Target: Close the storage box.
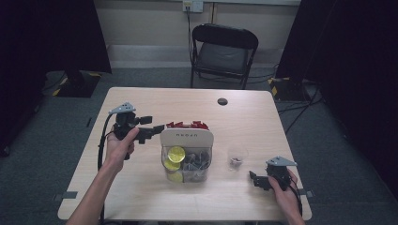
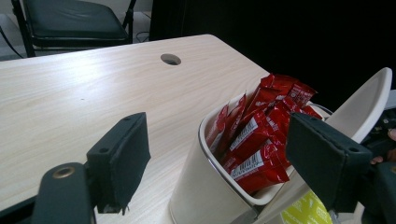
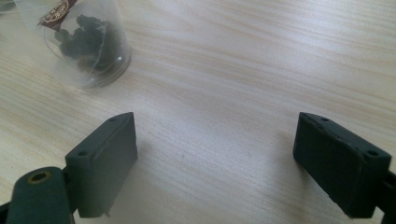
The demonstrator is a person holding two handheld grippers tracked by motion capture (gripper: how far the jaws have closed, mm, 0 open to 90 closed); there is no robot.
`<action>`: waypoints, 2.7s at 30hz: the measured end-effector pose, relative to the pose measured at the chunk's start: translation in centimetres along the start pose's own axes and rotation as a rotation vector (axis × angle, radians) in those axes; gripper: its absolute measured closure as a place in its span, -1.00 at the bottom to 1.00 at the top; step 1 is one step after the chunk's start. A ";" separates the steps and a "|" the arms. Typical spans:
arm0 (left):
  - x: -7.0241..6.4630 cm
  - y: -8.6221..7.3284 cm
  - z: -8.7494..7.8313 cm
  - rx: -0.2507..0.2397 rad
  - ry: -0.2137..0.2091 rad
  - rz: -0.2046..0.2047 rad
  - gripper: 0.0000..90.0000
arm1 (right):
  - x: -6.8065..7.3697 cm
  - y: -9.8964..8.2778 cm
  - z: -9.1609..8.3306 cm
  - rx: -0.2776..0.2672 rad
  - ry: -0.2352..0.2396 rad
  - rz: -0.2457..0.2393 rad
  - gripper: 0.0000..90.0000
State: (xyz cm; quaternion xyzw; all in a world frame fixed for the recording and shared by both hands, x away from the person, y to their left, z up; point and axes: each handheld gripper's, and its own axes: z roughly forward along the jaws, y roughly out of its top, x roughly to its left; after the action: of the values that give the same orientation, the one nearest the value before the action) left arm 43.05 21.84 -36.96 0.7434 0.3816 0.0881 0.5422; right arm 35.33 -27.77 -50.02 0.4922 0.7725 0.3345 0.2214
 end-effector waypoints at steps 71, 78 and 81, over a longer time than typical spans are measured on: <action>-2.7 -5.5 0.1 0.136 -0.007 0.050 -0.65 | 0.0 0.0 0.0 0.001 0.001 -0.003 -0.72; -1.6 -6.1 -1.6 0.112 0.010 0.053 -0.65 | -0.1 0.0 0.0 0.001 0.001 -0.003 -0.72; -1.0 -6.4 -2.1 0.120 0.048 0.059 -0.65 | -0.1 0.0 0.0 0.001 0.001 -0.003 -0.72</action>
State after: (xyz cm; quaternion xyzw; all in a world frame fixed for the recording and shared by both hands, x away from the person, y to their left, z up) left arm 38.24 23.47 -41.42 0.7832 0.3772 0.0987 0.4843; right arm 35.39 -27.80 -50.02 0.4910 0.7736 0.3341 0.2211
